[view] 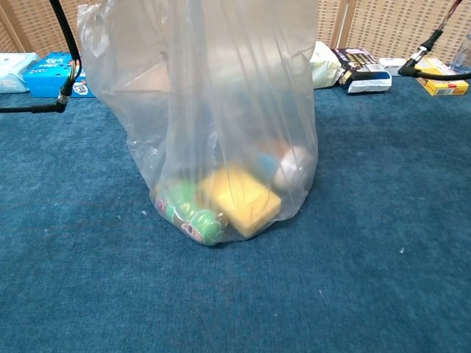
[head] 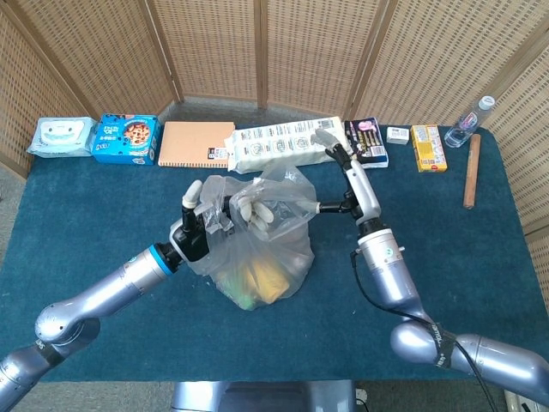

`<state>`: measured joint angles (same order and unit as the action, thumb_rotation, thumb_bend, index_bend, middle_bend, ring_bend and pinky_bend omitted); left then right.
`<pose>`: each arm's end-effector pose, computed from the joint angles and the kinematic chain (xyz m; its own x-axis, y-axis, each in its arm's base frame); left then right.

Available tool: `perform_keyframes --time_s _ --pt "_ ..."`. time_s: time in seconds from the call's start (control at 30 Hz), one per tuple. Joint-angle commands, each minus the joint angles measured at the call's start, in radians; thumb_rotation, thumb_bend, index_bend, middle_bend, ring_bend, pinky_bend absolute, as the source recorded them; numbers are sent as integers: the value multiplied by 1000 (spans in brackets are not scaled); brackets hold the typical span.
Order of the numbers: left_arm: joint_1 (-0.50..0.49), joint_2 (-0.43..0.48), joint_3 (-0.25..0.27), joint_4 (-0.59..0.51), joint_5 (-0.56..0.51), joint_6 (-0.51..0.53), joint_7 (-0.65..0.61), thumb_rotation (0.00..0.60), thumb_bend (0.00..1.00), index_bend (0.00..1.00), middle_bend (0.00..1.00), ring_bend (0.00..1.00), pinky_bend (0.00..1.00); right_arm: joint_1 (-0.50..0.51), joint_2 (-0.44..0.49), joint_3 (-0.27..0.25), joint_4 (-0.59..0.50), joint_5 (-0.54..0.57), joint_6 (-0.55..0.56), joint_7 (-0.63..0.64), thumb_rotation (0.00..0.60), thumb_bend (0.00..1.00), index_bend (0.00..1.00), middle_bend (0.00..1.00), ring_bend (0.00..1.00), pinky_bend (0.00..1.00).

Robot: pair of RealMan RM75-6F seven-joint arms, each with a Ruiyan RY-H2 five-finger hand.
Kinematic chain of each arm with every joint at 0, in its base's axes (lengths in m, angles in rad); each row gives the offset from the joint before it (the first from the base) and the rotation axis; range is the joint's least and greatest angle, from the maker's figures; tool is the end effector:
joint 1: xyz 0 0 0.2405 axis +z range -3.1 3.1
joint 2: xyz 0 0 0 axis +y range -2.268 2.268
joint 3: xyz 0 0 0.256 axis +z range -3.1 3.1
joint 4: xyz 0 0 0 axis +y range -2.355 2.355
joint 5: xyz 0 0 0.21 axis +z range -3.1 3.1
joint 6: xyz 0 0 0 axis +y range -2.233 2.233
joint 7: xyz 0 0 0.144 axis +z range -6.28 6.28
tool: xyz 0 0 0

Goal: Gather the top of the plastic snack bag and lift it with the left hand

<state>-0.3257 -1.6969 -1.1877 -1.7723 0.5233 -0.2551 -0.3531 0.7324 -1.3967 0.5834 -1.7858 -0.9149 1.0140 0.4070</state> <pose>-0.0314 0.3324 0.0797 -0.6927 0.7098 -0.1276 0.2072 0.3653 0.9076 -0.0581 -0.3799 0.0966 -0.6327 -0.2618 0.7288 -0.7144 -0.1658 -0.6798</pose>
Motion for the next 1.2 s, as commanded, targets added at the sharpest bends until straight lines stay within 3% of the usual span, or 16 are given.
perform_keyframes --time_s 0.03,0.63,1.2 --pt "1 0 2 4 -3 -2 -2 0 87 519 405 402 384 -15 32 9 -4 -17 -27 42 600 13 46 102 30 46" --pt "-11 2 6 36 -19 -19 -15 0 87 519 405 402 384 -103 222 -43 -40 -233 -196 279 600 13 20 85 5 42" --pt "-13 15 12 35 -32 -18 -24 0 87 519 405 402 391 -133 283 -91 -32 -326 -194 419 600 13 19 85 0 43"
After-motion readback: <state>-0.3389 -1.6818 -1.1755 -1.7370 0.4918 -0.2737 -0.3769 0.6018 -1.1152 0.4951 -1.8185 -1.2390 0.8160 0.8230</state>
